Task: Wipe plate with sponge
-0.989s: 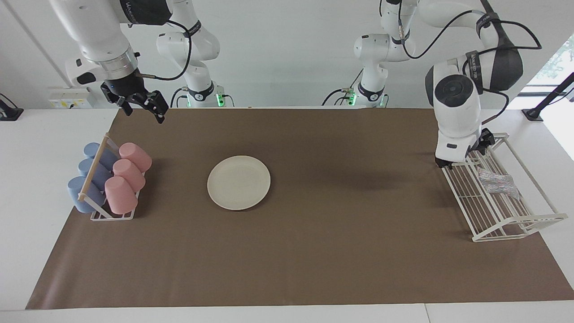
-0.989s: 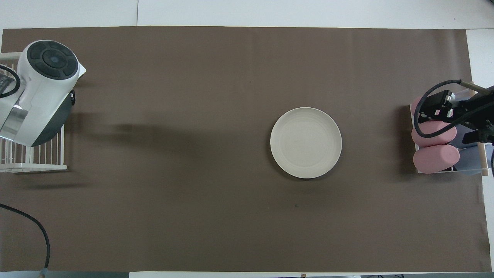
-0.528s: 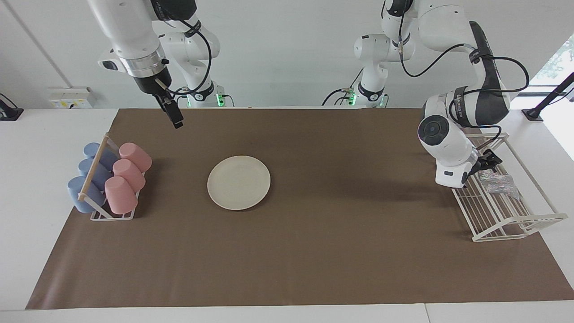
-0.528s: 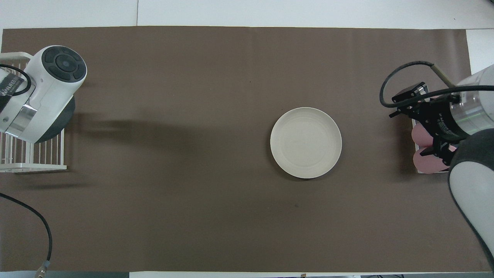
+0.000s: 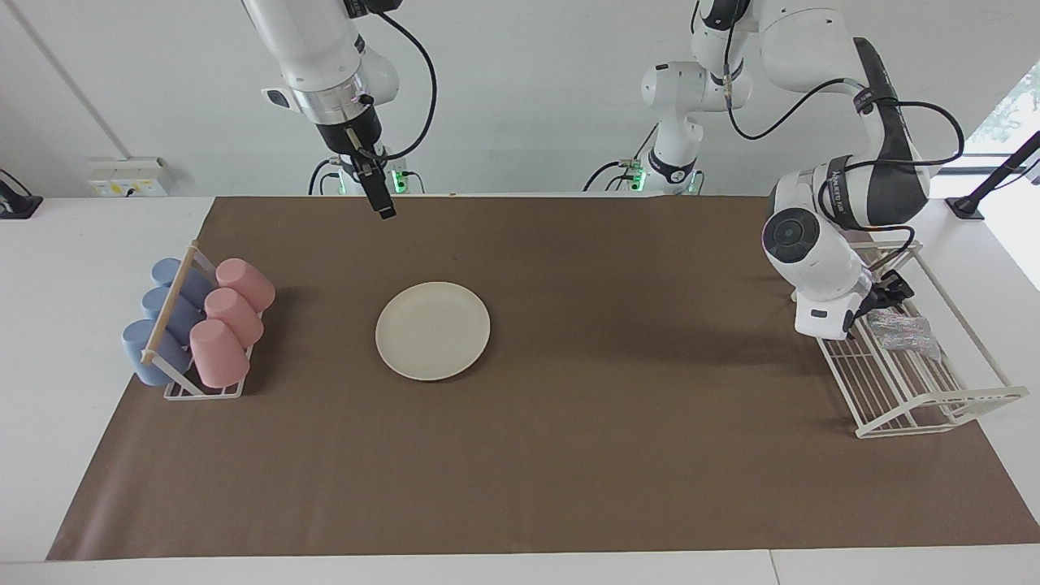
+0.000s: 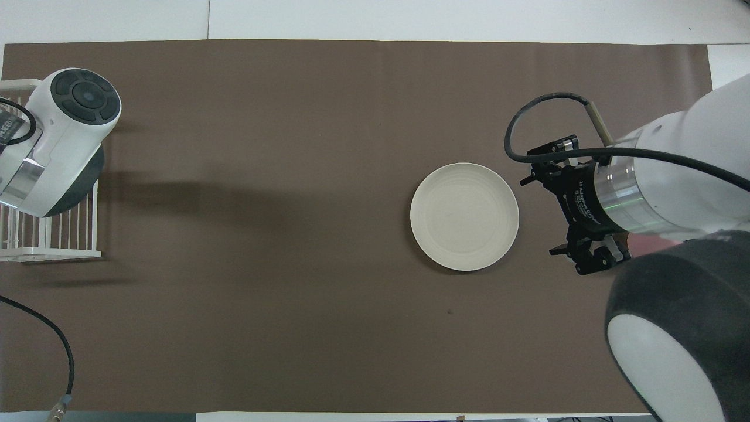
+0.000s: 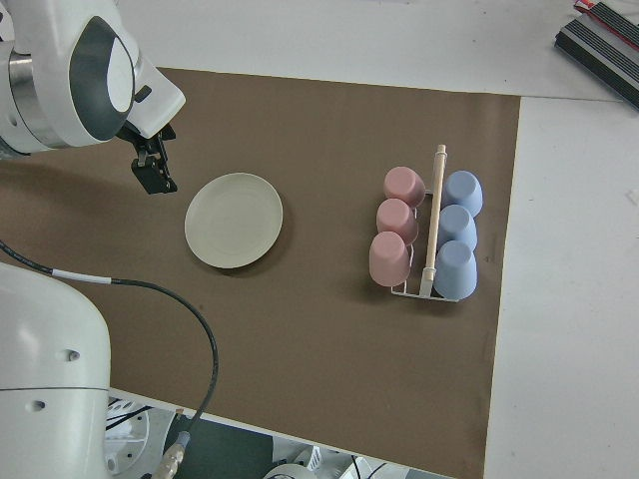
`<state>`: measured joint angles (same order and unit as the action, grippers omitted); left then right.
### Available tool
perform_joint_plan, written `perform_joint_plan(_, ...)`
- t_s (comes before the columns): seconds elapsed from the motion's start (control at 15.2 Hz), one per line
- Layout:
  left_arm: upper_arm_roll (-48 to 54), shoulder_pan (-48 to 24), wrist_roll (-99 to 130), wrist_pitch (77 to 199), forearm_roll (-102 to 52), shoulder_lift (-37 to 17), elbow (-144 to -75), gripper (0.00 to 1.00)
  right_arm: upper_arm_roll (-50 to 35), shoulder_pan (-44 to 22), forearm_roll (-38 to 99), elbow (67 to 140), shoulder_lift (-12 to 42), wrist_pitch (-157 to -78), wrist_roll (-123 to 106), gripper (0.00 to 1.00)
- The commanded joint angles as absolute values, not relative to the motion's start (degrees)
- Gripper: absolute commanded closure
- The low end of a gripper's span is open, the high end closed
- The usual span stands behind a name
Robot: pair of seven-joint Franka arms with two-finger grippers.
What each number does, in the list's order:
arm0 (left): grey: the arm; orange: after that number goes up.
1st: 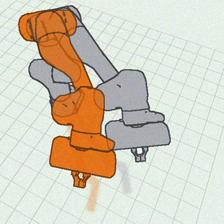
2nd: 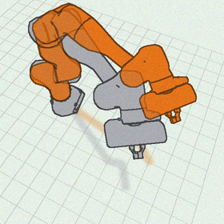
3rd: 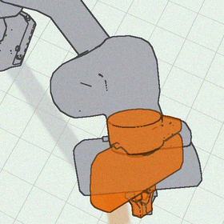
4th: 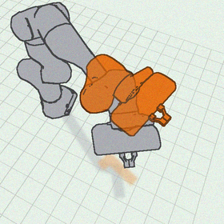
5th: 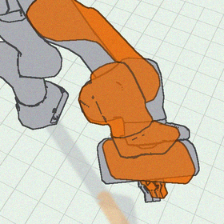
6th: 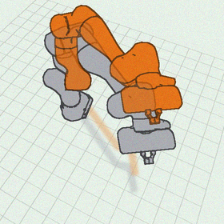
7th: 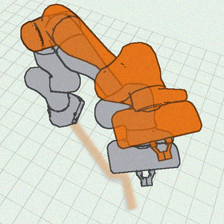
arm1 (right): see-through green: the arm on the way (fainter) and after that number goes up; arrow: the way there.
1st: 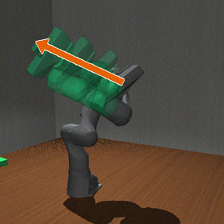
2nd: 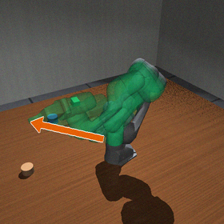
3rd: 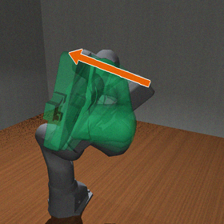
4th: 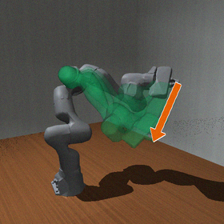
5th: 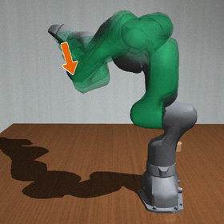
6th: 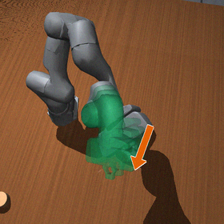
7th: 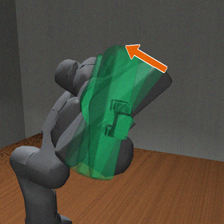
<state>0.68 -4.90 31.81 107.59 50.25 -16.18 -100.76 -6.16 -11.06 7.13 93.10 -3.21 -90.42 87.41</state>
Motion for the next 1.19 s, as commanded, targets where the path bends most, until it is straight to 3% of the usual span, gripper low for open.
perform_joint_plan(0.0,1.0,-4.3,32.4,109.1,51.2,-15.6,-101.5,0.73,-6.1,-11.1,8.3,97.2,-5.6,-93.2,87.8,0.00)
perform_joint_plan(0.13,1.0,-4.3,32.4,109.1,51.2,-15.6,-101.3,1.00,-6.0,-10.6,8.5,98.1,-5.8,-96.8,88.0,0.00)
perform_joint_plan(0.73,1.2,-4.6,31.0,107.0,49.5,-15.9,-97.7,1.00,-6.2,-13.8,8.3,100.4,-7.1,-97.5,91.0,0.00)
perform_joint_plan(0.99,1.2,-4.7,24.1,98.6,34.4,-16.5,-87.5,1.00,-6.2,-14.0,8.7,100.7,-5.7,-104.9,93.2,0.00)
perform_joint_plan(1.12,1.4,-5.2,23.6,91.9,27.6,-17.9,-81.1,1.00,-6.6,-17.5,8.8,100.2,-2.7,-109.8,96.7,0.00)
